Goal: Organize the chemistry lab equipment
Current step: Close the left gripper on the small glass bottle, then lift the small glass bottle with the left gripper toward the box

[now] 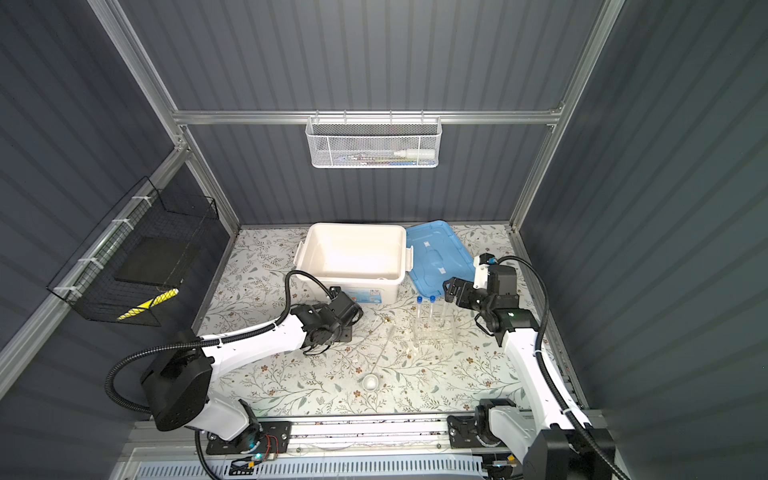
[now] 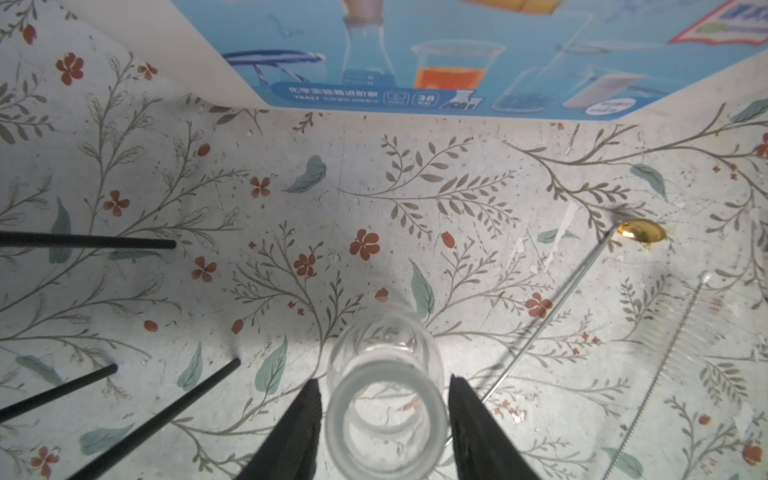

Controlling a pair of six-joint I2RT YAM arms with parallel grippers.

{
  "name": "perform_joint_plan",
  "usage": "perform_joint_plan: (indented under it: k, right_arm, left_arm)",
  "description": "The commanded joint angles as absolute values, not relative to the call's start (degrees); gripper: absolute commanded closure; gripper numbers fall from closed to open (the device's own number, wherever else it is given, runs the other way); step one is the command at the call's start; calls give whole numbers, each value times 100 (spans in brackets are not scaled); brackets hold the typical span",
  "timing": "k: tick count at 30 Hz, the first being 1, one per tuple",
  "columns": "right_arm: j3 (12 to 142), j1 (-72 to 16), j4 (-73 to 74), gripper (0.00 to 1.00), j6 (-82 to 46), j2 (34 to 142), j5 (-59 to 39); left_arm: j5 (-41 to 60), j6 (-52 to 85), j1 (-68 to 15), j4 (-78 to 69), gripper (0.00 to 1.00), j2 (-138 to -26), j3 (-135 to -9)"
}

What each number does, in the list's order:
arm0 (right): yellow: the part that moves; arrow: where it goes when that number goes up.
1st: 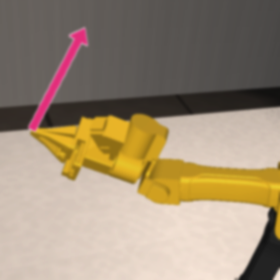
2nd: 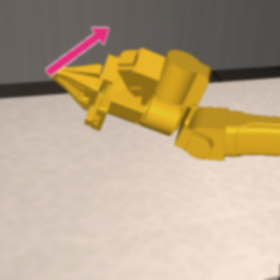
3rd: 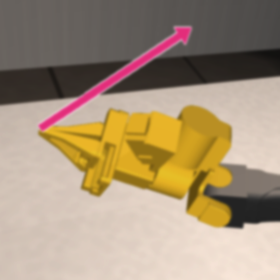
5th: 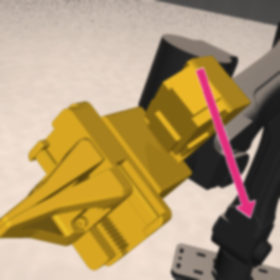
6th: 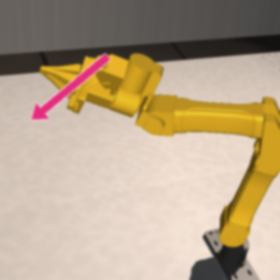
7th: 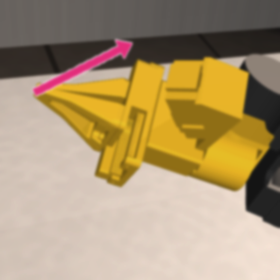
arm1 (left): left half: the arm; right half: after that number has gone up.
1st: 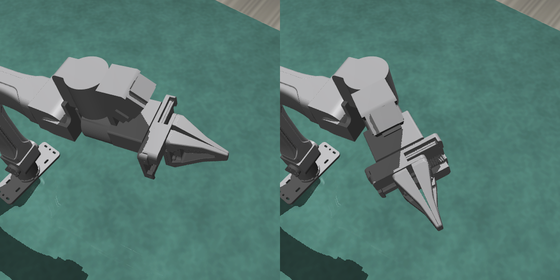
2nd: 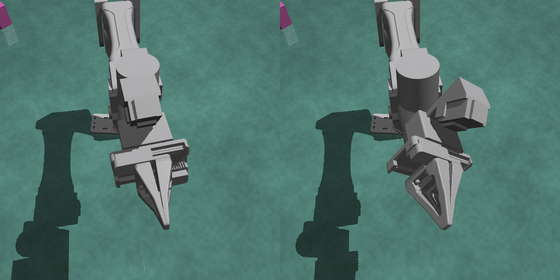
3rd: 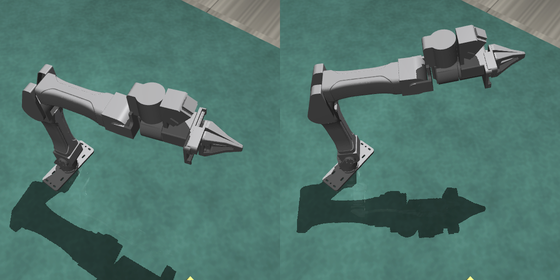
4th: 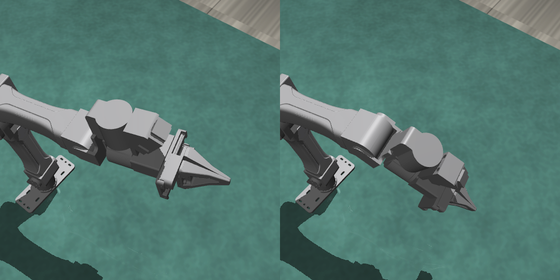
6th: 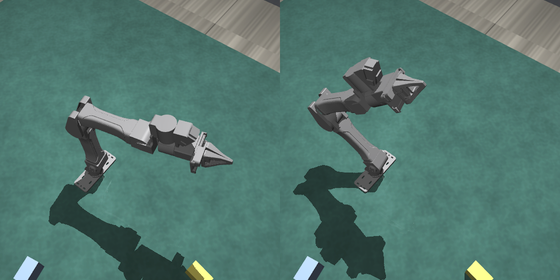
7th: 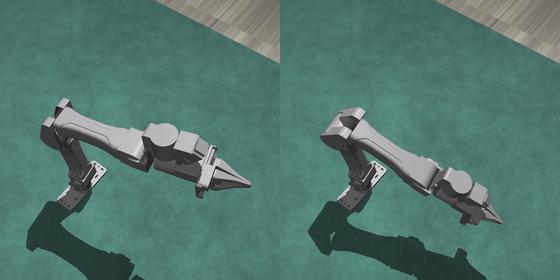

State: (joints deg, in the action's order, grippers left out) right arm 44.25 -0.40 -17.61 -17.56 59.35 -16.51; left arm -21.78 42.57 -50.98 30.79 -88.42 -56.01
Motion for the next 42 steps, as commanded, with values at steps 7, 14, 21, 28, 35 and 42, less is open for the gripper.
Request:
perform_joint_plan:
  k: [7,14,21,28,35,42]
  right_arm:
    - [4377,-24,-1763,1,-1723,5916,-1663]
    - [4377,-19,-1766,1,-1714,5924,-1652]
    - [4377,-18,-1758,1,-1705,5924,-1644]
    - [4383,-18,-1763,1,-1690,5925,-1644]
    - [4395,-20,-1762,1,-1700,5933,-1652]
    - [4395,-18,-1759,1,-1696,5942,-1652]
  left_arm:
    - [-2267,4219,-5137,3228,44,-8903,-5830]
    - [-2394,4160,-5141,3250,47,-8912,-5940]
    - [-2360,4082,-5136,3401,50,-9109,-6091]
    - [-2317,4112,-5138,3427,50,-9176,-6115]
    - [-2367,4065,-5137,3414,60,-9117,-6161]
    - [-2391,4017,-5137,3454,69,-9031,-6190]
